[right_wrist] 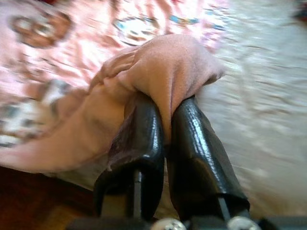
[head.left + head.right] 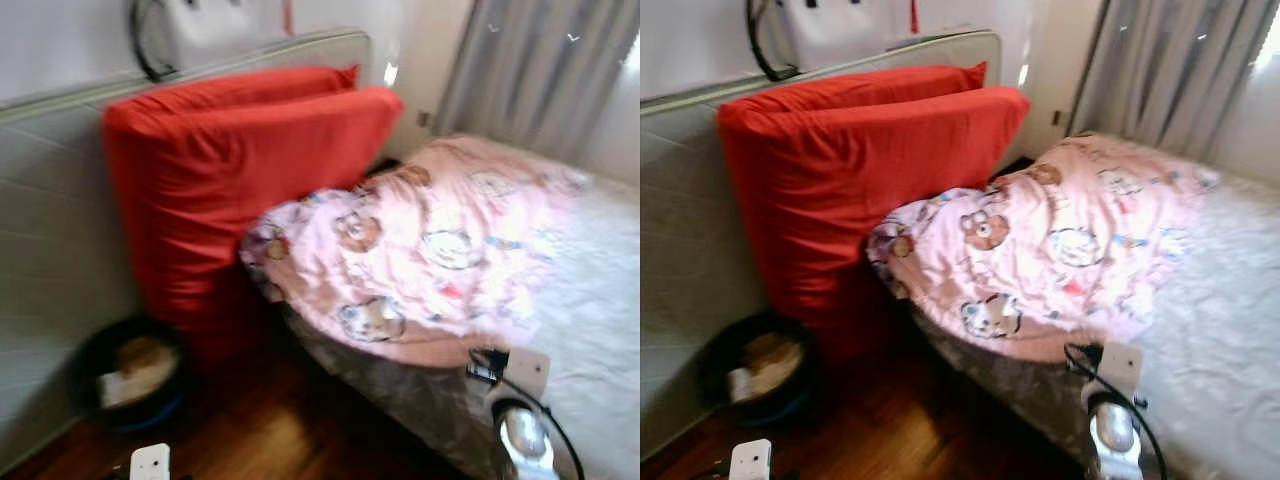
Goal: Clean up the room
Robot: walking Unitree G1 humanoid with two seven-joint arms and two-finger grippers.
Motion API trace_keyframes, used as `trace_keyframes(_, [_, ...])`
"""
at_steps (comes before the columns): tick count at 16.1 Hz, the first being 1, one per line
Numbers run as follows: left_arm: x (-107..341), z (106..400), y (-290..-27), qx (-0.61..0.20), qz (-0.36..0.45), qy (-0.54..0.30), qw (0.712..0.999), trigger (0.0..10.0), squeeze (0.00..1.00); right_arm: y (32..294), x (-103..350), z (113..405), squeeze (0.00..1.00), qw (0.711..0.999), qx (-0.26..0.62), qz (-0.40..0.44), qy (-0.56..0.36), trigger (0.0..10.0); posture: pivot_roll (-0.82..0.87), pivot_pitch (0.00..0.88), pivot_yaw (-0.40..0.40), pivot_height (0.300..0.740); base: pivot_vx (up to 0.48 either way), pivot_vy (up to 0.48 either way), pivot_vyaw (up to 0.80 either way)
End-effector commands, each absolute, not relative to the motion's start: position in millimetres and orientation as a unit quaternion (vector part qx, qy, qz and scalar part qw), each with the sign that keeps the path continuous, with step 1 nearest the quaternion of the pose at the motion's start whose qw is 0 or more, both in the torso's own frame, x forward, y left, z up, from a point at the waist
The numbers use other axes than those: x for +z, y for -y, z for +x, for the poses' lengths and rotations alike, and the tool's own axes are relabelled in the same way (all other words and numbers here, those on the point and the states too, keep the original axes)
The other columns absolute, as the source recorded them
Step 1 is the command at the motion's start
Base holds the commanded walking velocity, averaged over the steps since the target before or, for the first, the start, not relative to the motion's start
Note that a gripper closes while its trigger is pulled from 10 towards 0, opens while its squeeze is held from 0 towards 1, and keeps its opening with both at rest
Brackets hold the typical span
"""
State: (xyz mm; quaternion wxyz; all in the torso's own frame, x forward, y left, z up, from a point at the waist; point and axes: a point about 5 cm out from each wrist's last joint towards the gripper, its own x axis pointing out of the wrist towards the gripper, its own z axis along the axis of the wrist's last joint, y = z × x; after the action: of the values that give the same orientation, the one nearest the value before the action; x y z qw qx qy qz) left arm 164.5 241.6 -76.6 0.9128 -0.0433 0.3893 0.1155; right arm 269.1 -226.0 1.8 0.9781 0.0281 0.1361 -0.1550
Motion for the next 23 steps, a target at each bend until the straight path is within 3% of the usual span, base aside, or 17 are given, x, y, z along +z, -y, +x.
trace_keyframes(1, [-79,159,-241,0.112,-0.035,-0.401,0.909,10.0,0.00,224,-9,261,0.00,0.974,-0.146,0.036,-0.170,10.0,0.07,0.000,-0.041,0.740,0.000,0.000,0.00])
trace_keyframes(15, [-83,153,-240,0.112,-0.032,-0.413,0.903,10.0,0.00,224,-43,232,0.00,0.941,-0.141,0.068,-0.299,10.0,0.08,0.000,-0.049,0.740,0.000,0.000,0.00])
trace_keyframes(23, [-83,153,-239,0.108,-0.029,-0.413,0.904,10.0,0.00,201,-72,202,0.00,0.904,-0.075,0.077,-0.414,10.0,0.08,0.000,-0.048,0.740,0.000,0.000,0.00])
